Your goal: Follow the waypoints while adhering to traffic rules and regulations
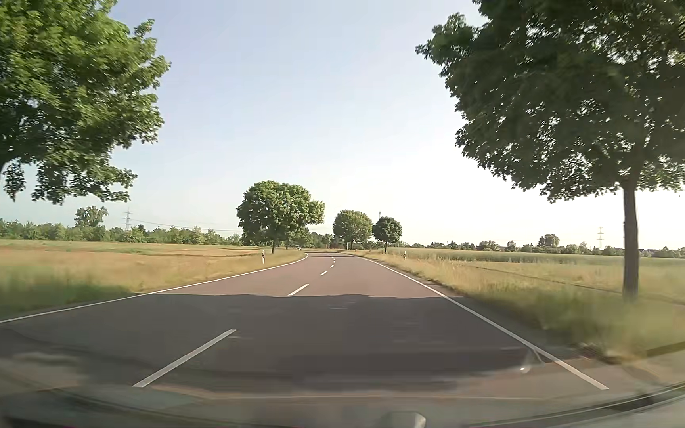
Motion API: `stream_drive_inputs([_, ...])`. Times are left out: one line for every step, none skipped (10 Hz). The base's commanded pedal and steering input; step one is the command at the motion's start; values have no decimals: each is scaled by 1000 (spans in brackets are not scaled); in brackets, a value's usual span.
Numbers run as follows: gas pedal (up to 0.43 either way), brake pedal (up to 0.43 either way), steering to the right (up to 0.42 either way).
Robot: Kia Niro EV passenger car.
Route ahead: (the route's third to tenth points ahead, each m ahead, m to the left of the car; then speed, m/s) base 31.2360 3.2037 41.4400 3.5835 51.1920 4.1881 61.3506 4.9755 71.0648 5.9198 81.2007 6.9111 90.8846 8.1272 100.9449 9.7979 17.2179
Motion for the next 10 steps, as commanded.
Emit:
stream_drive_inputs([189,30,-4])
stream_drive_inputs([189,30,-5])
stream_drive_inputs([189,30,-4])
stream_drive_inputs([169,30,-4])
stream_drive_inputs([169,24,-4])
stream_drive_inputs([157,30,-4])
stream_drive_inputs([150,30,-5])
stream_drive_inputs([150,30,-5])
stream_drive_inputs([138,30,-4])
stream_drive_inputs([118,30,-5])
